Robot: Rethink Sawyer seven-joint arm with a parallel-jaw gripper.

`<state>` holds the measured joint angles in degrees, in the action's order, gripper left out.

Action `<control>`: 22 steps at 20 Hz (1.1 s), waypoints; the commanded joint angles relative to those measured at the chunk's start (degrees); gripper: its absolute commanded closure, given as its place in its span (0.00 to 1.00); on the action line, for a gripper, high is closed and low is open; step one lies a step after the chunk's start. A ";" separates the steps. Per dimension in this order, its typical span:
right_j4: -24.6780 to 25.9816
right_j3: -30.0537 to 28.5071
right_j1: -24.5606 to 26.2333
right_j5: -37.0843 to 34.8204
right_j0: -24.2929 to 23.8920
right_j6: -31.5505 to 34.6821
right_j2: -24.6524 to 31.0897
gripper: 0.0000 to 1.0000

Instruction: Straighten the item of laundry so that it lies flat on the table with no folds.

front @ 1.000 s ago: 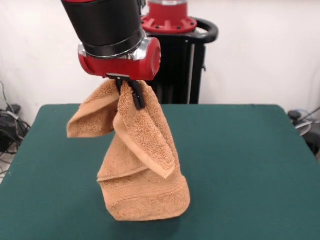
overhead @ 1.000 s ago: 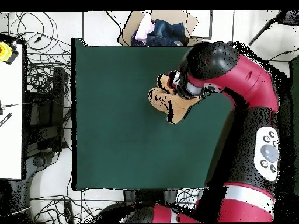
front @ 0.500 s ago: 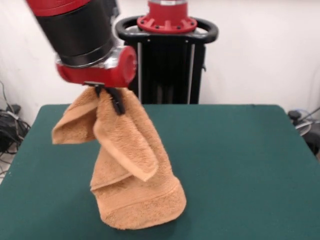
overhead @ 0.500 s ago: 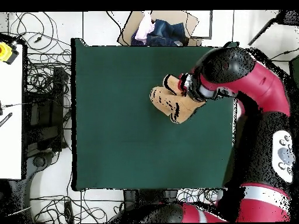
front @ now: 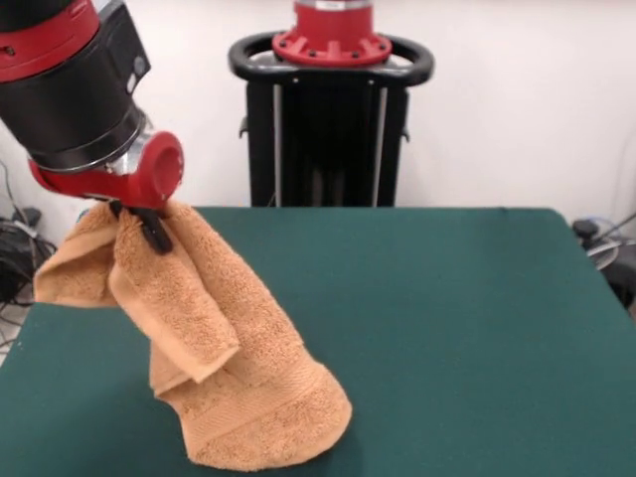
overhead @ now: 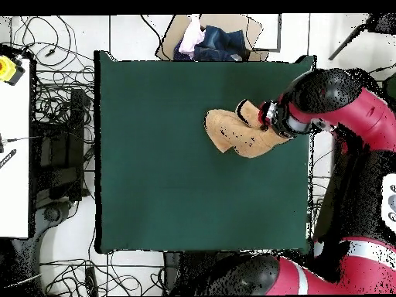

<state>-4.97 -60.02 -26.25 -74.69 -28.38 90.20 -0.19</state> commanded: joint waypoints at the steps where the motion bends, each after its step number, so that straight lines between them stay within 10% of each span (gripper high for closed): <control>1: 6.75 8.28 -3.38 -15.42 4.27 -6.96 4.60 1.00; 9: 27.04 16.54 -7.93 -13.35 16.59 -10.04 -4.17 1.00; 22: 35.88 19.99 -2.94 -2.21 16.13 -14.12 -1.60 1.00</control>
<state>24.33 -38.16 -32.25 -84.61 -10.16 90.11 -3.62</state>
